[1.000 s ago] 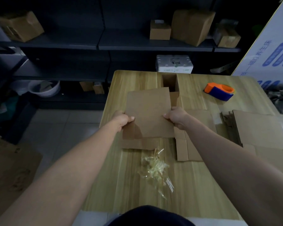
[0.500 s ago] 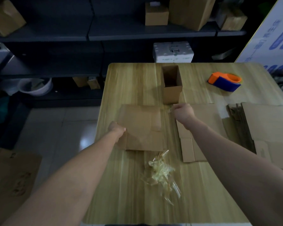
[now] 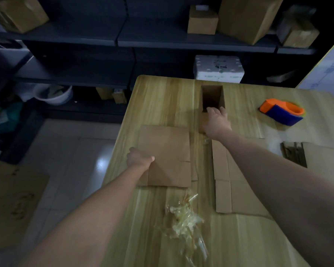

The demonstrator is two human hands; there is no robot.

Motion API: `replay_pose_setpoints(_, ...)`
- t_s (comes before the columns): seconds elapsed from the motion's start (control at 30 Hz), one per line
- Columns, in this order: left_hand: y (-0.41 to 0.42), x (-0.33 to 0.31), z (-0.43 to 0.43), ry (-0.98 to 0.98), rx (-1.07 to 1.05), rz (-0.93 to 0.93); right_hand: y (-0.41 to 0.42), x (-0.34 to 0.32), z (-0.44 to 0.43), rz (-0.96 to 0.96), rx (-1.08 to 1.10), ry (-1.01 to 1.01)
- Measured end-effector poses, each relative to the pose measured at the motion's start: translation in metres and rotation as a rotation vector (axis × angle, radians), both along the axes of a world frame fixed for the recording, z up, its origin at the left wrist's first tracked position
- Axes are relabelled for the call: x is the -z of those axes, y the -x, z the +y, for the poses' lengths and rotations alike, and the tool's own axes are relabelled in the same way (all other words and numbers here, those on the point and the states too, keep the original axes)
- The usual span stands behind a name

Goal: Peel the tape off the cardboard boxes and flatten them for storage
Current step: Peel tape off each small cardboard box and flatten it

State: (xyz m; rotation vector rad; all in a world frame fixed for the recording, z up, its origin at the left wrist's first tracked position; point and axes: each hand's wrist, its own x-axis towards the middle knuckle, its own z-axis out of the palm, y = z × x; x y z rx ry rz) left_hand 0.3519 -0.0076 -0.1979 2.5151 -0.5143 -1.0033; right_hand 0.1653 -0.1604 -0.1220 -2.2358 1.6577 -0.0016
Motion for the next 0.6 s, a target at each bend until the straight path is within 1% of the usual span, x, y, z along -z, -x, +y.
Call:
replay_pose_setpoints(0.07, 0.001, -0.007, -0.003, -0.066, 0.033, -0.034, -0.001, 0.003, -0.005, 0.098, -0.012, 0.026)
replay_pose_setpoints(0.13, 0.003, -0.014, -0.004, -0.084, 0.081, -0.141, 0.0, 0.004, -0.008, 0.185, -0.027, 0.111)
replay_pose_setpoints(0.17, 0.005, -0.018, -0.005, -0.046, 0.105, -0.219, 0.002, 0.003, -0.009, 0.197, -0.029, 0.155)
replay_pose_setpoints(0.2, 0.009, -0.022, -0.006, 0.028, 0.123, -0.294, 0.004, 0.001, -0.01, 0.171, -0.022, 0.202)
replay_pose_setpoints(0.23, 0.013, -0.027, -0.008, 0.124, 0.133, -0.336, 0.006, -0.003, -0.01, 0.111, -0.004, 0.246)
replay_pose_setpoints(0.27, 0.019, -0.034, -0.011, 0.227, 0.14, -0.337, 0.009, -0.01, -0.009, 0.03, 0.02, 0.285)
replay_pose_setpoints(0.33, 0.035, -0.051, -0.018, 0.414, 0.171, -0.259, 0.017, -0.03, -0.005, -0.149, 0.063, 0.323)
replay_pose_setpoints(0.4, 0.056, -0.074, -0.026, 0.551, 0.244, -0.182, 0.028, -0.058, 0.0, -0.328, 0.117, 0.286)
replay_pose_setpoints(0.53, 0.097, -0.119, -0.039, 0.746, 0.362, 0.028, 0.052, -0.107, 0.008, -0.638, 0.214, 0.191)
replay_pose_setpoints(0.6, 0.115, -0.138, -0.043, 0.799, 0.384, 0.06, 0.064, -0.127, 0.012, -0.693, 0.224, 0.175)
